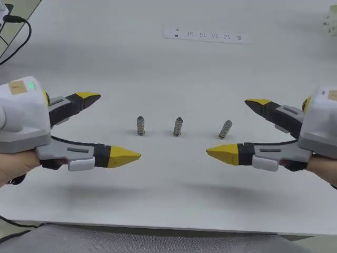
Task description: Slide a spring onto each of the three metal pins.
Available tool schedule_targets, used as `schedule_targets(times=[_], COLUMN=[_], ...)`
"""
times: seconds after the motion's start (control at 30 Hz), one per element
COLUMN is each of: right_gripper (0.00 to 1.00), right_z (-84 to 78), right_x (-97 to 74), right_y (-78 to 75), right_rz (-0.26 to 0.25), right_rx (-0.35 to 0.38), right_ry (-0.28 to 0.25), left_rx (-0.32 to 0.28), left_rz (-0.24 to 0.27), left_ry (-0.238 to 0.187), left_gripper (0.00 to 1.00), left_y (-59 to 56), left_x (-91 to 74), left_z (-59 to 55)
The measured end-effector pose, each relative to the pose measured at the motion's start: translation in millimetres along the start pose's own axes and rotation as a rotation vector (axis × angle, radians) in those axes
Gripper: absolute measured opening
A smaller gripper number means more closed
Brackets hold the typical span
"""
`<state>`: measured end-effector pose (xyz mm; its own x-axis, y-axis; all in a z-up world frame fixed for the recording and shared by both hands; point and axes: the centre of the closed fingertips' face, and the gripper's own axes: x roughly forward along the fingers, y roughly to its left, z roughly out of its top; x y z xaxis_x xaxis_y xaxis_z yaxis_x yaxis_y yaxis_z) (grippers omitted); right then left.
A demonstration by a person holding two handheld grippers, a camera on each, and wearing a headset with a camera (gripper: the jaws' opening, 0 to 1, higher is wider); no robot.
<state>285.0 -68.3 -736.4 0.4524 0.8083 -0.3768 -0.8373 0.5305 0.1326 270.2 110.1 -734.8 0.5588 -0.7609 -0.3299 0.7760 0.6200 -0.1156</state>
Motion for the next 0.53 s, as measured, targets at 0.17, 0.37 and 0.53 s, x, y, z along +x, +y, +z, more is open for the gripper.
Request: schedule_targets(times=[0.17, 0.37, 0.53], right_gripper=[0.99, 0.99, 0.99], right_z=[-20.4, -30.5, -40.2], right_x=[-19.5, -39.1, -48.9], right_y=[-8.0, -12.6, -14.3], right_rz=[-0.026, -0.044, -0.06], right_rx=[0.021, 0.045, 0.06], right_ry=[0.055, 0.076, 0.097], left_rx=[-0.004, -0.02, -0.024], left_rz=[0.011, 0.024, 0.024], left_ry=[0.009, 0.018, 0.036], left_gripper=[0.98, 0.98, 0.98], left_y=[0.7, 0.4, -1.1], left_x=[-6.7, -12.0, -14.6], left_z=[-4.2, -10.1, -15.6])
